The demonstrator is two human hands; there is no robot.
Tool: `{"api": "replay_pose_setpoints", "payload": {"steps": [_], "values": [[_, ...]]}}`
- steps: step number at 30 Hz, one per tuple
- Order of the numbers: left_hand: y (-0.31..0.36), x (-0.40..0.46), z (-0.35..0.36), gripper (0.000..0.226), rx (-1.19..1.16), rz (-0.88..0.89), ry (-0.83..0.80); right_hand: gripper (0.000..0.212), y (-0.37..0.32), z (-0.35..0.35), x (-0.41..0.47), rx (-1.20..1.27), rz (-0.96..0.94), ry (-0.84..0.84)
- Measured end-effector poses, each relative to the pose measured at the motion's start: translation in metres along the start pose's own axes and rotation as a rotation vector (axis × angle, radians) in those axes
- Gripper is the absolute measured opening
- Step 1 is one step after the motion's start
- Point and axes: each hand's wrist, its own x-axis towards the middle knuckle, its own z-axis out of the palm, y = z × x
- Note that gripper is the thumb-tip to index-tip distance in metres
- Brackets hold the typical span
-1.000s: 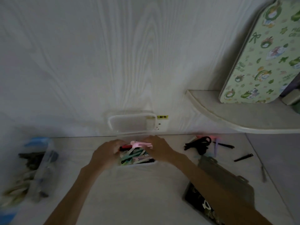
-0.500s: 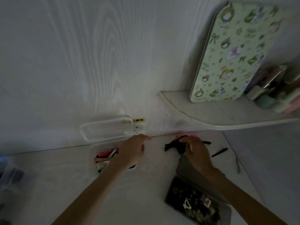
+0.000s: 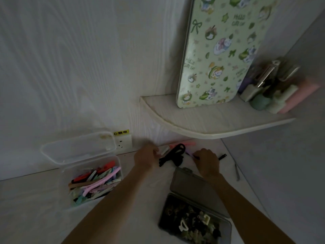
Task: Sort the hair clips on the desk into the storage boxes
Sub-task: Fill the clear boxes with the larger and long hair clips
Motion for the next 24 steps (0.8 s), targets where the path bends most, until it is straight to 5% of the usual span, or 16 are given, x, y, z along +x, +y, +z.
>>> {"api": "replay_pose_setpoints", "payload": {"steps": [5,10,17,24], "values": [[0.014,0.0,0.005,0.033,0.21,0.02,-0.01,0.023,0.008,-0.005,-0.002,0.016,-0.066,-0.034],[0.011,-0.011,0.001,0.021,0.383,0.081,0.001,0.017,-0.002,-0.037,-0.025,0.324,-0.115,0.153],[-0.039,-0.091,-0.077,0.009,0.115,0.174,0.238,0.023,-0.07,-0.064,-0.056,0.553,-0.348,-0.047],[-0.122,-0.137,-0.127,0.013,0.154,-0.003,0.369,0.026,-0.193,-0.037,-0.065,0.522,-0.762,-0.106]]}}
